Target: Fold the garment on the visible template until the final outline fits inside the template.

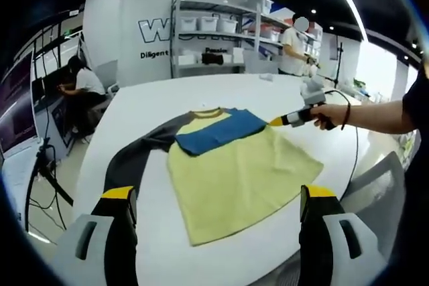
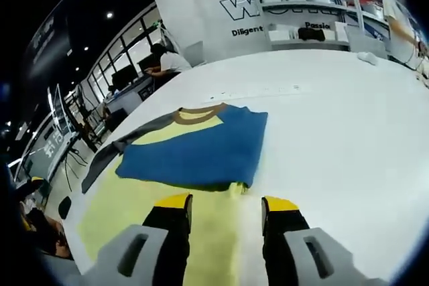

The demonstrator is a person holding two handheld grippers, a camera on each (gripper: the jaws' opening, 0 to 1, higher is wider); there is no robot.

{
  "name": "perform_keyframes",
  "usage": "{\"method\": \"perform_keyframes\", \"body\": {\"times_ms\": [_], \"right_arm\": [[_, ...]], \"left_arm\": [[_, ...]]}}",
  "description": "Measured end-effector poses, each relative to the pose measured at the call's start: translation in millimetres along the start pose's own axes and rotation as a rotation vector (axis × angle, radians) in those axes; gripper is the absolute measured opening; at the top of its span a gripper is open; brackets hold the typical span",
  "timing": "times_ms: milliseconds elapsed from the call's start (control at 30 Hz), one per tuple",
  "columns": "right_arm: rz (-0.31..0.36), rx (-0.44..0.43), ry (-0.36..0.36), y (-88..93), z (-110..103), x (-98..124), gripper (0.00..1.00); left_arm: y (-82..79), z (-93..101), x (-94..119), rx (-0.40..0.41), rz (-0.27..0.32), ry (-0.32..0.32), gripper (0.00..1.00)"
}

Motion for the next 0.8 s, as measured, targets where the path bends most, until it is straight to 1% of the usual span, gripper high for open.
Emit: {"method": "perform_keyframes", "body": {"times_ms": [33,100,133,200,267,300,367,433,467,500,533,600,633,667,700,800], "right_arm": [[-0.004,0.007,0.029,4.7,13,11,0.35],[-0.009,0.014,0.042,7.6,18,16,0.32],[-0.013,0.024,0.064,12.3,27,23,0.28],[-0.021,0.026,0.078,15.7,32,26,0.22],[-0.036,0.03,0.106,24.7,43,32,0.17],[-0.06,0.048,0.127,32.9,50,36,0.13],[-0.069,0.029,0.143,39.2,62,34,0.1],[-0.081,0.015,0.16,44.7,67,36,0.1],[-0.08,0.011,0.17,46.1,70,38,0.1],[-0.078,0.001,0.181,47.1,72,40,0.1],[-0.079,-0.005,0.183,47.2,74,40,0.09],[-0.079,-0.015,0.187,46.8,78,39,0.05],[-0.084,-0.029,0.197,48.3,84,36,0.03],[-0.098,-0.017,0.221,53.8,88,32,0.01],[-0.102,-0.002,0.226,56.3,89,31,0.0],[-0.106,0.018,0.23,59.5,89,29,0.0]], "left_arm": [[-0.3,0.5,0,-0.001,0.002,0.001,0.99],[-0.9,1.6,0,-0.004,0.001,0.0,0.99],[-3.6,5.3,0,-0.015,0.01,0.01,0.99],[-4.7,6.4,0,-0.019,0.013,0.013,0.99],[-6.4,8.3,1,-0.031,0.016,0.017,0.99],[-9.1,11.6,3,-0.048,0.038,0.033,0.99],[-12.5,15.3,3,-0.073,0.047,0.048,0.99],[-13.6,15.9,3,-0.081,0.05,0.051,0.99],[-16.4,17.3,4,-0.092,0.071,0.055,0.99],[-17.8,18.4,4,-0.091,0.079,0.064,0.99],[-17.9,20.4,4,-0.109,0.075,0.073,0.99],[-17.6,20.7,4,-0.112,0.073,0.074,0.99],[-16.0,20.4,2,-0.118,0.052,0.073,0.99],[-16.4,19.7,2,-0.121,0.053,0.072,0.99],[-16.8,18.7,2,-0.119,0.055,0.072,0.99],[-17.4,17.0,2,-0.119,0.059,0.069,0.99]]}}
Point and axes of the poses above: the point that each gripper's makers call its tool centre point, and the gripper's own axes: x roughly backward along the fingers, z roughly to its right, y roughly out of its underside, the point moved 8 cm from there along x, roughly backward along the fingers, and after that the axes turned 12 degrees about y, right-handed, at the moved point
